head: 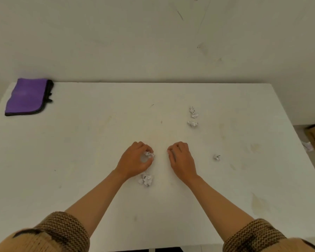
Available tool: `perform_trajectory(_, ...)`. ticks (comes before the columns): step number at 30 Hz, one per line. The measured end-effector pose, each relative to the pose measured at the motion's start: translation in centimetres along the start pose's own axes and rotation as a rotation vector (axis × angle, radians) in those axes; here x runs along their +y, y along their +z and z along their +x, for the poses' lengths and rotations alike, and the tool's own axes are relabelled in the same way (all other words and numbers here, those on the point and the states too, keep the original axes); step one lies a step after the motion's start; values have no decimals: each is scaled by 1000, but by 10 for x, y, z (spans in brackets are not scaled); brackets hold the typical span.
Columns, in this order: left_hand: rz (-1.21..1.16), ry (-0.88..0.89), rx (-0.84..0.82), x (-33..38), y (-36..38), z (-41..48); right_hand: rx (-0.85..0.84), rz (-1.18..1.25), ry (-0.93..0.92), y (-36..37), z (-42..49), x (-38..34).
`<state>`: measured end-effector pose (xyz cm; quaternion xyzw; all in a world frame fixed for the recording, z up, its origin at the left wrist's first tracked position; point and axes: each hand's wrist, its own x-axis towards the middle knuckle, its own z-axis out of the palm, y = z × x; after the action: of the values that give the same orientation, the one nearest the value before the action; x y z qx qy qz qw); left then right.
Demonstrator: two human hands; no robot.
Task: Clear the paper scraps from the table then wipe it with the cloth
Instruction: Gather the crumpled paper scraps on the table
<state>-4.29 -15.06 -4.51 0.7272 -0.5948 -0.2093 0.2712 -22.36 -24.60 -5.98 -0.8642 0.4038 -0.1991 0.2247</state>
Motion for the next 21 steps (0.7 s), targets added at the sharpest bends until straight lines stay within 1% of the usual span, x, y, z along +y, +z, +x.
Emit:
perform_trajectory(2, 182, 56, 49, 5, 5, -3, -4, -7, -27, -6, -12, 7)
perform_trajectory(3, 214, 50, 67, 10, 7, -1, -3, -10, -33, -10, -15, 11)
perform_trajectory(5, 217, 34, 86, 21, 13, 11, 25, -26, -24, -19, -16, 18)
perform_trajectory(7, 164, 38, 60, 34, 21, 33, 63, -72, 9, -28, -13, 28)
perform_trajectory(10, 53, 6, -67, 59, 32, 72, 32, -197, 144, -43, -2, 46)
perform_trajectory(13, 94, 46, -229, 85, 44, 107, -8, -258, 258, -58, 0, 61)
perform_trajectory(15, 196, 85, -304, 100, 52, 125, 3, -255, 286, -67, -6, 67)
perform_trajectory(18, 348, 79, -425, 111, 67, 142, 15, -226, 299, -74, -22, 72)
perform_trajectory(20, 376, 44, -439, 114, 73, 143, 38, -180, 266, -73, -33, 78)
perform_trajectory(21, 363, 23, -407, 115, 75, 142, 50, -143, 247, -72, -39, 80)
